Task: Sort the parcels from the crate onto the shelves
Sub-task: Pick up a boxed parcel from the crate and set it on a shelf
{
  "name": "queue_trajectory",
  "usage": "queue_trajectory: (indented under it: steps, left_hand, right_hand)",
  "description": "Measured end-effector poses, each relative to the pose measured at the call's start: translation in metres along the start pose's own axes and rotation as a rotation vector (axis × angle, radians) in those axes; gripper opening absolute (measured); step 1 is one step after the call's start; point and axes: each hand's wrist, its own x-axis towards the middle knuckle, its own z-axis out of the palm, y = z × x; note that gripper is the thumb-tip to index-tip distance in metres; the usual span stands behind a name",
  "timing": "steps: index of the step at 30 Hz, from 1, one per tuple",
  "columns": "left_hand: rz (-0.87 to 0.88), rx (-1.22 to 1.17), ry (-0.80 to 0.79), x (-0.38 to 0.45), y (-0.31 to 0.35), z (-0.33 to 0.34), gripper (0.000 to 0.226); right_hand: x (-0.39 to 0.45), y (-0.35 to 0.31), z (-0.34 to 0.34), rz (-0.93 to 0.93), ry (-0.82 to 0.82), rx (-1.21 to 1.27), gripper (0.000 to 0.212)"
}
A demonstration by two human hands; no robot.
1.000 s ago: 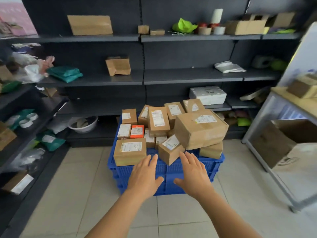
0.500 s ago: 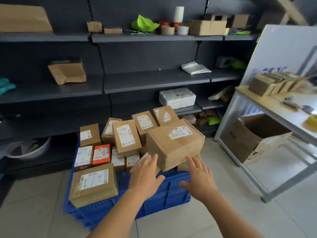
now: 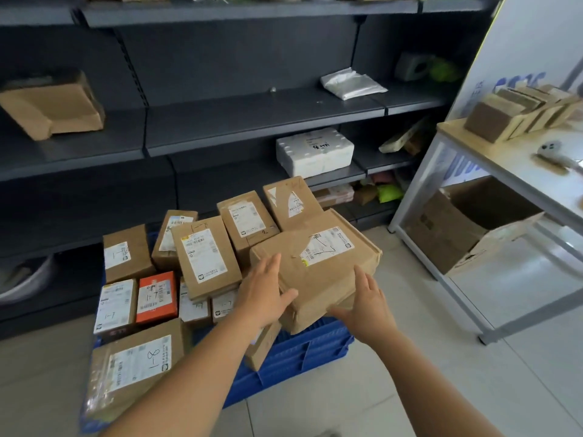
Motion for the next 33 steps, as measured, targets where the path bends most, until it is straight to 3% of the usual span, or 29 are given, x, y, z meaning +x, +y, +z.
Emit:
queue_trajectory:
  steps: [7,15,19,24,33]
  left_hand:
    - [-0.111,0.045,-0.04,0.067,-0.009,-0.007,0.094]
    - [-0.153,0.017,-0.123,0.094,-0.019,-0.01,0.121]
    - [-0.121,0.012,-0.107,0.094,-0.025,-0.011,0.11]
    - [-0.067,-0.159,-0.143,0.082,-0.033,-0.011,0.097]
    - [0.013,-0.334,-0.089,0.024,-0.035,-0.007,0.096]
  right_hand:
    - [0.033,0.004,0.021,0.066,-0.09,0.219,0.116]
    - [0.027,-0.016,0.053,0.144,-0.034,0.538,0.124]
    - [0.014,-0.026,0.066,0.208,-0.011,0.663,0.124]
    - [0.004,-0.027,0.077,0.285,0.053,0.764,0.125]
    - [-0.026,-0.016,0.059,0.261,0.131,0.679,0.122]
